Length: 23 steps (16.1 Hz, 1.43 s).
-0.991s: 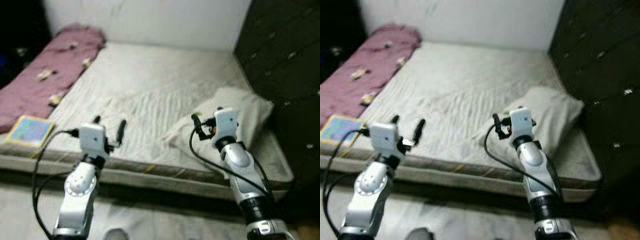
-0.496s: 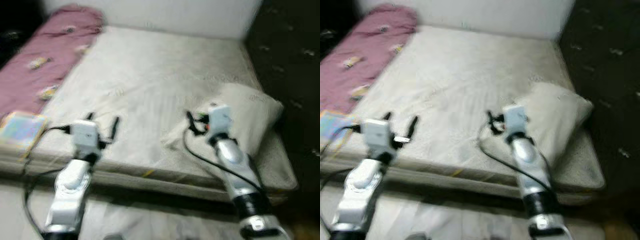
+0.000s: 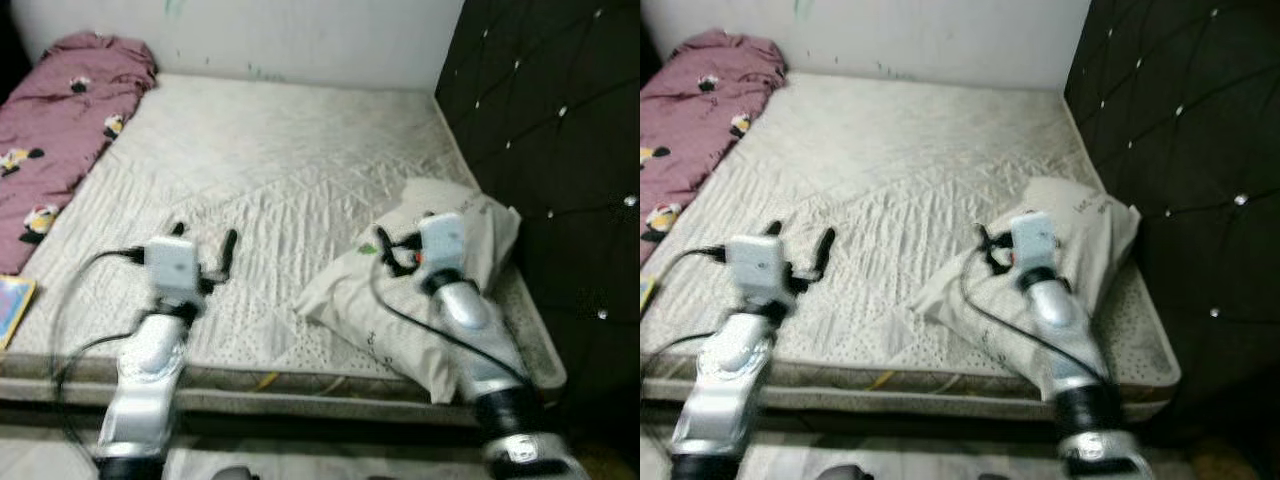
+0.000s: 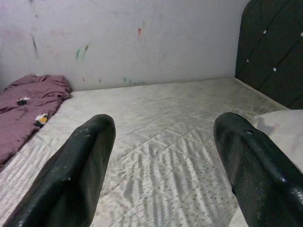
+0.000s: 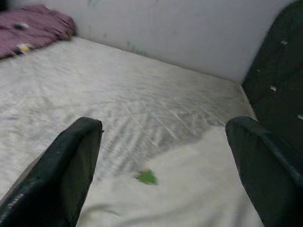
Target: Clean up the room
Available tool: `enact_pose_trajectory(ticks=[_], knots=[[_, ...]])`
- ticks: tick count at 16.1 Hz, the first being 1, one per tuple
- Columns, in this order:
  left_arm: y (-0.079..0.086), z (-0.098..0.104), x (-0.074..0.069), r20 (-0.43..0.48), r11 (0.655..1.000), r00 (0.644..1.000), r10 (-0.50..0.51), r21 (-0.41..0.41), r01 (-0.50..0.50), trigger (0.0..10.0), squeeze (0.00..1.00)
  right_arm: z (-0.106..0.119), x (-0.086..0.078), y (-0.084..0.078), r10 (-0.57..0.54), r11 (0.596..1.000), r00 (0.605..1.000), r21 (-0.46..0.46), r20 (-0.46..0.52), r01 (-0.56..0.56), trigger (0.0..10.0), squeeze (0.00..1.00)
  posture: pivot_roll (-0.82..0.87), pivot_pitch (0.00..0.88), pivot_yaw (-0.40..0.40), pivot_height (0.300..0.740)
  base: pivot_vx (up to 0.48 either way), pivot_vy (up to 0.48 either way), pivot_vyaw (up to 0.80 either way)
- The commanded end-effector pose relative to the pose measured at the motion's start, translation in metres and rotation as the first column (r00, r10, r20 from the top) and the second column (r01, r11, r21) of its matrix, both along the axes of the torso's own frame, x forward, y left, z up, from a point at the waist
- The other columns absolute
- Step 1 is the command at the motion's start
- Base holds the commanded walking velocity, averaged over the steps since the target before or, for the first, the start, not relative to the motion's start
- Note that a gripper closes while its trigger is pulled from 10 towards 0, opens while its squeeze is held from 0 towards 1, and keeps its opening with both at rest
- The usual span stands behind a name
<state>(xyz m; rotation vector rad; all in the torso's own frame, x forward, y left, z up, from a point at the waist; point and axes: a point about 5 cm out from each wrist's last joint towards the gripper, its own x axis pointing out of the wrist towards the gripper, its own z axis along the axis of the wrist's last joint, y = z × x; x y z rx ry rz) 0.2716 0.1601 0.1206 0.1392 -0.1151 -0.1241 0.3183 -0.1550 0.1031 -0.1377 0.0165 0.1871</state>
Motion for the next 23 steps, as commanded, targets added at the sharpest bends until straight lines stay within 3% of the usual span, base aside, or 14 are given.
enact_pose_trajectory(ticks=[1, 2, 6, 10, 14, 18, 19, 20, 23], knots=[[0.002, -0.001, 0.002, 0.003, 0.999, 1.000, 0.017, 0.032, -0.017, 10.0, 0.00, 0.004, 0.002, -0.004, -0.029, 0.999, 0.999, 0.021, 0.014, 0.028, 10.0, 0.00, 0.00, 0.000, -0.088, 0.740, 0.000, 0.000, 0.00], [0.004, -0.001, 0.003, 0.006, 0.998, 1.000, 0.024, 0.056, -0.024, 10.0, 0.00, 0.007, 0.004, -0.004, -0.040, 0.999, 0.999, 0.030, 0.019, 0.039, 10.0, 0.00, 0.02, 0.000, -0.106, 0.740, 0.000, 0.000, 0.00], [0.013, -0.010, -0.005, -0.030, 0.993, 0.994, 0.110, 0.041, -0.108, 10.0, 0.00, 0.009, 0.000, 0.005, -0.044, 0.997, 0.999, 0.057, 0.031, 0.042, 10.0, 0.00, -0.04, 0.000, -0.021, 0.740, 0.000, 0.000, -0.37], [0.020, -0.016, -0.007, -0.055, 0.988, 0.987, 0.152, 0.009, -0.152, 10.0, 0.00, 0.013, 0.001, -0.004, -0.124, 0.985, 0.992, 0.125, 0.031, 0.119, 10.0, 0.00, -0.06, 0.000, 0.009, 0.740, 0.000, 0.000, -0.74], [0.016, -0.016, -0.011, -0.051, 0.993, 0.992, 0.116, -0.014, -0.117, 10.0, 0.00, 0.016, -0.004, 0.008, -0.080, 0.991, 0.995, 0.108, 0.058, 0.073, 10.0, 0.00, -0.04, 0.000, -0.026, 0.740, 0.000, 0.000, 0.00], [0.024, -0.008, -0.022, -0.033, 0.989, 0.989, 0.143, -0.030, -0.144, 10.0, 0.00, 0.015, -0.008, 0.018, -0.026, 0.992, 0.999, 0.123, 0.041, 0.021, 10.0, 0.00, -0.03, 0.000, -0.031, 0.740, 0.000, 0.000, 0.00], [0.027, -0.010, -0.030, -0.048, 0.987, 0.986, 0.158, -0.024, -0.159, 10.0, 0.00, 0.010, -0.015, 0.020, -0.025, 0.991, 0.999, 0.135, 0.031, 0.021, 10.0, 0.00, -0.01, 0.000, -0.019, 0.740, 0.000, 0.000, 0.00], [0.031, -0.030, -0.044, -0.110, 0.983, 0.977, 0.184, 0.014, -0.184, 10.0, 0.00, -0.013, -0.027, 0.021, -0.039, 0.991, 0.999, 0.129, -0.032, 0.043, 10.0, 0.00, 0.00, 0.000, -0.027, 0.740, 0.000, 0.000, 0.00], [0.029, -0.021, -0.042, -0.103, 0.978, 0.974, 0.202, -0.034, -0.206, 10.0, 0.00, -0.007, -0.019, 0.024, -0.055, 0.987, 0.998, 0.149, -0.022, 0.058, 10.0, 0.00, 0.03, 0.000, -0.053, 0.740, 0.000, 0.000, 0.00]])
